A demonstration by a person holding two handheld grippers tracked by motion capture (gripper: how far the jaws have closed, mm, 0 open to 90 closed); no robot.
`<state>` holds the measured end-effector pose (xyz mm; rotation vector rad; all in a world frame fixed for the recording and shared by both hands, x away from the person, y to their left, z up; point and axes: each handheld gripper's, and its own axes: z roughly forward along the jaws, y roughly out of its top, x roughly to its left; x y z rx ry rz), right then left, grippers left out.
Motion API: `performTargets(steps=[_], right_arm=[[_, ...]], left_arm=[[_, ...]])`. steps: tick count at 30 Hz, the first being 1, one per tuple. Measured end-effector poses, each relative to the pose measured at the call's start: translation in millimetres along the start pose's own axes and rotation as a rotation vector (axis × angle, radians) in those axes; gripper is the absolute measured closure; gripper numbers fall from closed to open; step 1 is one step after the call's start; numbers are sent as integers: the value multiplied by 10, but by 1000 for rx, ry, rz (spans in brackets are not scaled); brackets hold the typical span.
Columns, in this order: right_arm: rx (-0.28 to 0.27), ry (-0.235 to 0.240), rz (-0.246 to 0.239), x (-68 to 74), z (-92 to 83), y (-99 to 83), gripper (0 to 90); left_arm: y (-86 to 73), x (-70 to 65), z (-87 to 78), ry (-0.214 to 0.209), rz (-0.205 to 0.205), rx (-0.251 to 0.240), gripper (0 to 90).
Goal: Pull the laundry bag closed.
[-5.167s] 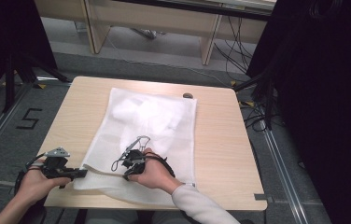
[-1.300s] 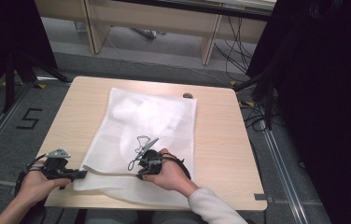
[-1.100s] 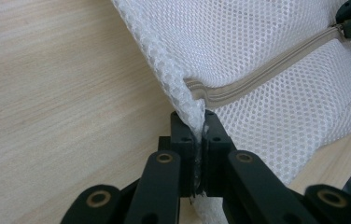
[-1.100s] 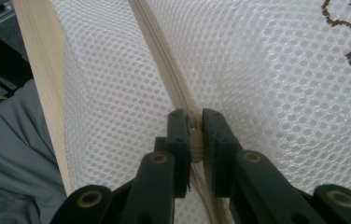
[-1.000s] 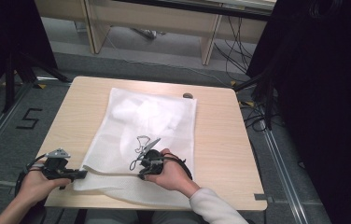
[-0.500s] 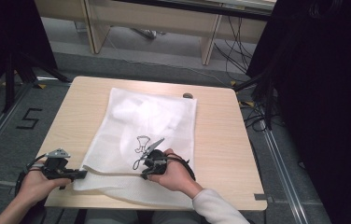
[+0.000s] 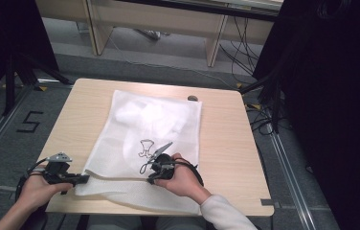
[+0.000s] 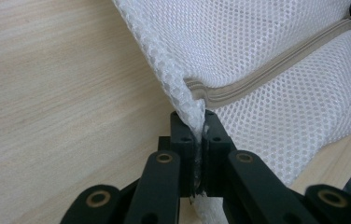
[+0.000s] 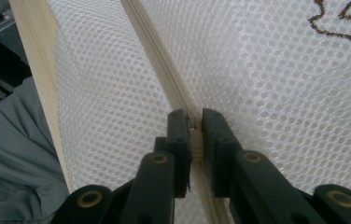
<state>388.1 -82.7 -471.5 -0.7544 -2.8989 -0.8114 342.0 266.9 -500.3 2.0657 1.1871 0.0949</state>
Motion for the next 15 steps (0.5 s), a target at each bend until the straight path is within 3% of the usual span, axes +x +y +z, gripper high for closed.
performTargets(steps=[2,6,8,9,12,15], right_arm=[[1,-11,8,-3,-7,-9,827],[-8,-2,4,-13,-16,-24,827],[-9,-9,4,-14,-23,-29,827],[-11,-3,11,-12,-24,-33,826],[-7,-7,8,-16,-37,-42,827],[-9,-6,14,-23,-52,-56,827]], left_arm=[[0,-13,10,2,-18,-15,854],[1,1,-3,2,2,2,854],[-1,-17,14,3,-26,-21,854],[2,1,-4,1,4,5,854],[-1,-18,16,7,-28,-23,853],[1,0,-2,2,2,2,854]])
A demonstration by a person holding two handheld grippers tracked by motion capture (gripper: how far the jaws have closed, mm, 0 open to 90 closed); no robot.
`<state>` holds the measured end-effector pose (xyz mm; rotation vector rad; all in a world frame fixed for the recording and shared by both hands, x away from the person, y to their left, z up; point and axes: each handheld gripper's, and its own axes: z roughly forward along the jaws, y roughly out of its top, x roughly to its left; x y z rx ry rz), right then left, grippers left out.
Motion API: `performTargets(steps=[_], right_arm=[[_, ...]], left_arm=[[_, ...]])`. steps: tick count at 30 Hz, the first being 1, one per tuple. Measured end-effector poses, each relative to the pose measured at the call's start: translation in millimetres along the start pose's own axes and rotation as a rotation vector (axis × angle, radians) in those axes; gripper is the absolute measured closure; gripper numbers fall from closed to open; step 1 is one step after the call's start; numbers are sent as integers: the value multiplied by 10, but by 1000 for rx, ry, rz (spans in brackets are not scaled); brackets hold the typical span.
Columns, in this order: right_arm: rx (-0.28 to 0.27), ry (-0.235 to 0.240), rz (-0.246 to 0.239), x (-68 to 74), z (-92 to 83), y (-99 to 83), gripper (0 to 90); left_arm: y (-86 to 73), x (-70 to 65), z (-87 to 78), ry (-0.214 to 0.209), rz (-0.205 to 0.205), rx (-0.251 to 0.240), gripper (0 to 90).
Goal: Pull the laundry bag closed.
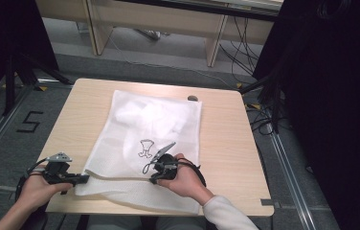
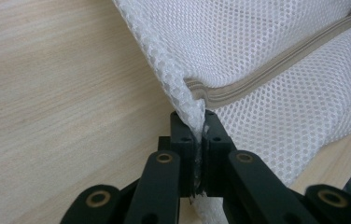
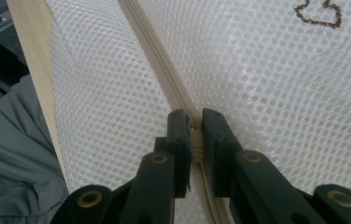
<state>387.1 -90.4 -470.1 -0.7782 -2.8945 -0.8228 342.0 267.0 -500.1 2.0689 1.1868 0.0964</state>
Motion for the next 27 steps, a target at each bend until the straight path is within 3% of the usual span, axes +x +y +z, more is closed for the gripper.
performTargets(steps=[3,4,6,27], right_arm=[[-3,-3,-2,-9,-9,-15,827],[0,-3,1,-10,-12,-20,827],[-5,0,3,-16,-18,-29,827],[-4,-7,17,-53,-71,-94,826]], left_arm=[[0,-1,0,1,-1,-1,854],[-2,-14,13,0,-22,-18,854],[0,-2,1,1,-1,-1,854],[0,-4,6,-1,-5,-4,854]])
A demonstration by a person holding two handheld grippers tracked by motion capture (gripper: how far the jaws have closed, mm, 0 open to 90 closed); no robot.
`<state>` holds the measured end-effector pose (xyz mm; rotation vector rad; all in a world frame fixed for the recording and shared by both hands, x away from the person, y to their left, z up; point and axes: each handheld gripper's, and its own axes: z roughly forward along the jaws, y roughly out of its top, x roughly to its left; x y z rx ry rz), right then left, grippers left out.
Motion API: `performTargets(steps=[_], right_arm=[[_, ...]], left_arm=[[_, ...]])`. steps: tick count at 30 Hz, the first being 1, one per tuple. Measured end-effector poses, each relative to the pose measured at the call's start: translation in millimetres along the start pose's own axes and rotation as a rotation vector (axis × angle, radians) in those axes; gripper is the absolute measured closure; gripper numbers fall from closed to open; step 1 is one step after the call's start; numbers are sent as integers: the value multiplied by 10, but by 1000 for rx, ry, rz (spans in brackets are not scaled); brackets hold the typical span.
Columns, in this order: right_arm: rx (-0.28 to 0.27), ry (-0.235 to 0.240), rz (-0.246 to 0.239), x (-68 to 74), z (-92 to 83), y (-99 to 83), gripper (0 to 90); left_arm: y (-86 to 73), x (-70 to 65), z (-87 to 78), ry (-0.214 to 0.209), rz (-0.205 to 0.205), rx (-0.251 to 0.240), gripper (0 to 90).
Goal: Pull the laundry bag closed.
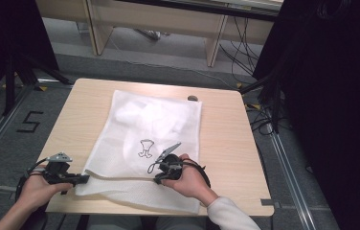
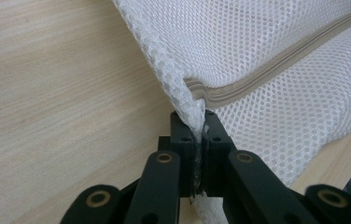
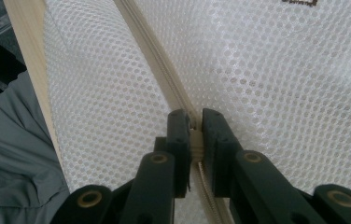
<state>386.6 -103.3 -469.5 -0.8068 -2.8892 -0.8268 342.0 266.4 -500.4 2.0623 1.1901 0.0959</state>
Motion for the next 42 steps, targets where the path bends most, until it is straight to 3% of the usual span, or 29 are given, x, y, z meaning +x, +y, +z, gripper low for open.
performTargets(steps=[7,8,9,24,27,42], right_arm=[[2,-2,2,-1,-13,-13,827],[2,-4,3,-7,-21,-18,827],[3,0,7,-12,-29,-29,827],[0,-14,20,-60,-83,-139,826],[3,-12,21,-60,-91,-144,827],[-8,-23,34,-90,-143,-220,826]], left_arm=[[1,1,-6,1,3,3,854],[-1,-11,7,3,-17,-14,854],[1,4,-5,1,5,4,854],[0,4,4,3,1,1,854],[-3,-10,17,9,-23,-17,854],[4,0,9,9,-15,6,854]])
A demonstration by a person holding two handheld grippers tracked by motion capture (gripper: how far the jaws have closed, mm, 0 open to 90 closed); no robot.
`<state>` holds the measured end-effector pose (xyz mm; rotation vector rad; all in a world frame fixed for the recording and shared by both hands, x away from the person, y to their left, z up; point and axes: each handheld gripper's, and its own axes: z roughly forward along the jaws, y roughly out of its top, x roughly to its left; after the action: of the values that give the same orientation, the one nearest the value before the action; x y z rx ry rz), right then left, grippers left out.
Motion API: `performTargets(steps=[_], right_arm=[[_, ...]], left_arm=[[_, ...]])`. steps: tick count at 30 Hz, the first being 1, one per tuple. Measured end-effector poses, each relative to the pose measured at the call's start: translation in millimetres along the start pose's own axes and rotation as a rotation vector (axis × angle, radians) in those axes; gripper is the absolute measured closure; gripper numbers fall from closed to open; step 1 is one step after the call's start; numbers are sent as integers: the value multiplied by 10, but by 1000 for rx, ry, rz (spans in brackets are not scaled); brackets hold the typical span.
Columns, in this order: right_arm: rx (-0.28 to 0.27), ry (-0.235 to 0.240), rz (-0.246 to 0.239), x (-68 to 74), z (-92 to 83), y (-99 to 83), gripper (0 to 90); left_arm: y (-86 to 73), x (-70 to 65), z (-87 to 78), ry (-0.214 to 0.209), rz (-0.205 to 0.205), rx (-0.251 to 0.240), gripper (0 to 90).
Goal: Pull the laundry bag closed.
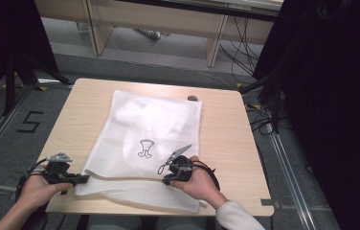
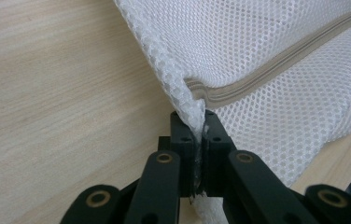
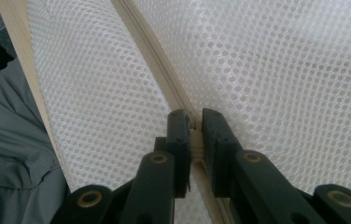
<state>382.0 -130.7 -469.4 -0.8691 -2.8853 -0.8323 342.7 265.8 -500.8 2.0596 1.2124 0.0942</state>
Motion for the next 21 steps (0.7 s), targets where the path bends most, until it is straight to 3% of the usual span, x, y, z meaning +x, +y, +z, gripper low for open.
performTargets(steps=[16,21], right_arm=[[4,-8,7,-18,-43,-54,826],[2,-12,14,-30,-57,-81,826]], left_arm=[[-6,-8,4,7,-5,-15,854],[-4,7,-8,0,15,-2,854]])
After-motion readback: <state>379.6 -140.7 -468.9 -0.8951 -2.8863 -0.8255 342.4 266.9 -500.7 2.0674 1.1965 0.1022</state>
